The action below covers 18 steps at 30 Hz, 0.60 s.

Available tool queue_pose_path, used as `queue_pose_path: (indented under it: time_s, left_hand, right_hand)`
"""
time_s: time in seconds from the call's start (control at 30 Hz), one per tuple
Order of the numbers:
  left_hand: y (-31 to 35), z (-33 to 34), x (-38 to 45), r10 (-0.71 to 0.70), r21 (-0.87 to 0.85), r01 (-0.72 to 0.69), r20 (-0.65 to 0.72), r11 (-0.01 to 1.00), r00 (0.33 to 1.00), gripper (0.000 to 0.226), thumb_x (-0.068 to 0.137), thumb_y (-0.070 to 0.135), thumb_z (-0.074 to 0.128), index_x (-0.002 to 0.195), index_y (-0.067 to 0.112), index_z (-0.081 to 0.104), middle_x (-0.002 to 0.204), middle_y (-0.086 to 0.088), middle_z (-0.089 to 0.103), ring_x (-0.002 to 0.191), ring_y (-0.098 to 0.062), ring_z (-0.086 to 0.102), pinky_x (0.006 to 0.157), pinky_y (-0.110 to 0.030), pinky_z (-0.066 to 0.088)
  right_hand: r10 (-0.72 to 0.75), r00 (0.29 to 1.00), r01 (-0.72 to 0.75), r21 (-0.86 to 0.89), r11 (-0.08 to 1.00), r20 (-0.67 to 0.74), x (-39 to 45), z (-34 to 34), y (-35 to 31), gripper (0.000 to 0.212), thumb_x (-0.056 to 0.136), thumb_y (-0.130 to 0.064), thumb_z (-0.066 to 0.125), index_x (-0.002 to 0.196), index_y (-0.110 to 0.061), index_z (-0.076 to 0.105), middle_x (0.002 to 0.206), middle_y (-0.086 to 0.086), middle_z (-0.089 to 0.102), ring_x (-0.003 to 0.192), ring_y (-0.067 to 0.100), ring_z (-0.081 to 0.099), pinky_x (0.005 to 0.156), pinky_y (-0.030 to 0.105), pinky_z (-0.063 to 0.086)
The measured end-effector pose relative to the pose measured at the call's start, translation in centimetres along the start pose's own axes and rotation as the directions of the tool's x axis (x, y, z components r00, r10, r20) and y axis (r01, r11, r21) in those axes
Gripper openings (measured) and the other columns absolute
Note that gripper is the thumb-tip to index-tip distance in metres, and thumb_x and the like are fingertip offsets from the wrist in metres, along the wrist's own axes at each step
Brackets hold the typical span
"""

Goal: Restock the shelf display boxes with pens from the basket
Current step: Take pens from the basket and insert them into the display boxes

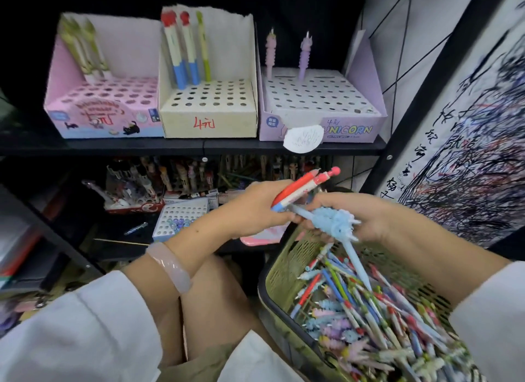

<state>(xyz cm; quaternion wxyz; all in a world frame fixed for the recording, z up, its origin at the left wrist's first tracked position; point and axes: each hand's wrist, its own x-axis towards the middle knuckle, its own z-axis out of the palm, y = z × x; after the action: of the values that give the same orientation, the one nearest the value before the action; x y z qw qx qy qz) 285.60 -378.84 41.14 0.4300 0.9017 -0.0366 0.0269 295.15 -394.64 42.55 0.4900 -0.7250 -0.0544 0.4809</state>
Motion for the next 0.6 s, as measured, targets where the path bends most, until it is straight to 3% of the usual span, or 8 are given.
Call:
queue_pose_path:
  time_s: [0.1, 0.17, 0.27, 0.3, 0.33, 0.43, 0.5, 0.6]
  left_hand:
    - [-0.1, -2.2, -1.0, 0.018, 0.057, -0.016, -0.028, 0.998, 0.999, 0.02, 0.078, 0.017, 0.073, 0.093, 0.02, 0.061, 0.082, 0.007, 0.064, 0.074, -0.001, 0.056, 0.064, -0.012, 0.041]
    - [-0.2, -3.4, -1.8, 0.024, 0.074, -0.019, -0.064, 0.997, 0.998, 0.015, 0.077, 0.019, 0.073, 0.087, 0.019, 0.061, 0.077, 0.007, 0.063, 0.07, 0.0, 0.056, 0.061, -0.013, 0.042]
    - [-0.9, -5.4, -2.8, -0.006, 0.093, 0.023, -0.177, 0.995, 0.984, 0.016, 0.078, 0.02, 0.072, 0.084, 0.009, 0.062, 0.07, 0.001, 0.062, 0.064, -0.003, 0.056, 0.058, -0.017, 0.041]
    - [-1.2, -6.0, -3.1, -0.024, 0.098, 0.047, -0.222, 0.994, 0.975, 0.016, 0.078, 0.02, 0.072, 0.079, 0.009, 0.06, 0.064, 0.004, 0.057, 0.058, 0.0, 0.053, 0.053, -0.014, 0.039]
    - [-1.5, -6.5, -3.4, -0.046, 0.092, 0.073, -0.268, 0.993, 0.962, 0.018, 0.079, 0.02, 0.071, 0.072, 0.012, 0.056, 0.059, 0.007, 0.051, 0.052, 0.003, 0.048, 0.05, -0.012, 0.035]
    - [-2.5, -7.9, -4.5, -0.164, -0.096, 0.139, -0.352, 0.986, 0.922, 0.021, 0.086, 0.023, 0.064, 0.068, 0.02, 0.054, 0.05, 0.011, 0.057, 0.046, 0.004, 0.048, 0.046, -0.007, 0.034]
    - [-2.8, -8.8, -4.7, -0.256, -0.294, 0.145, -0.385, 0.945, 0.887, 0.02, 0.09, 0.027, 0.059, 0.072, 0.022, 0.062, 0.058, 0.014, 0.065, 0.047, 0.002, 0.053, 0.046, -0.008, 0.038]
    - [-2.3, -10.3, -3.8, -0.332, -0.546, 0.086, -0.37, 0.833, 0.868, 0.03, 0.093, 0.028, 0.054, 0.069, 0.018, 0.068, 0.05, 0.002, 0.061, 0.038, -0.007, 0.038, 0.041, -0.015, 0.034]
  right_hand:
    - [-0.075, 0.993, 0.074, 0.02, 0.997, 0.087, -0.8, 1.9, -2.0, 0.009, 0.089, -0.013, 0.056, 0.081, -0.012, 0.06, 0.052, -0.005, 0.067, 0.046, 0.005, 0.063, 0.04, 0.015, 0.047]
    - [-0.119, 0.985, 0.118, 0.018, 0.993, 0.126, -0.6, 3.3, -3.1, 0.008, 0.09, -0.012, 0.054, 0.088, -0.011, 0.062, 0.057, -0.004, 0.069, 0.049, 0.006, 0.065, 0.042, 0.015, 0.048]
    - [-0.115, 0.976, 0.1, 0.086, 0.991, 0.187, -0.7, 5.2, -5.0, 0.022, 0.089, -0.014, 0.054, 0.108, -0.003, 0.056, 0.085, 0.008, 0.073, 0.073, 0.022, 0.071, 0.044, 0.018, 0.049]
    - [-0.127, 0.971, 0.104, 0.122, 0.987, 0.203, -0.8, 5.8, -5.8, 0.022, 0.086, -0.016, 0.055, 0.106, -0.007, 0.058, 0.089, 0.012, 0.073, 0.081, 0.03, 0.069, 0.046, 0.02, 0.049]
    - [-0.149, 0.97, 0.118, 0.165, 0.979, 0.19, -0.8, 6.3, -6.7, 0.017, 0.084, -0.018, 0.056, 0.097, -0.008, 0.061, 0.081, 0.014, 0.072, 0.075, 0.031, 0.068, 0.045, 0.021, 0.049]
    - [-0.276, 0.961, 0.277, 0.139, 0.951, -0.025, -0.2, 6.6, -9.3, 0.026, 0.093, -0.032, 0.052, 0.084, -0.008, 0.056, 0.055, 0.008, 0.059, 0.039, 0.012, 0.052, 0.035, 0.016, 0.042]
    - [-0.386, 0.916, 0.398, 0.123, 0.909, -0.114, 0.0, 6.7, -11.1, 0.03, 0.093, -0.038, 0.052, 0.082, -0.01, 0.049, 0.055, 0.004, 0.049, 0.034, 0.007, 0.041, 0.034, 0.014, 0.033]
    - [-0.468, 0.876, 0.482, 0.242, 0.842, -0.115, 0.0, 7.0, -13.8, 0.029, 0.091, -0.038, 0.056, 0.081, -0.013, 0.045, 0.06, 0.0, 0.041, 0.042, 0.008, 0.035, 0.038, 0.015, 0.028]
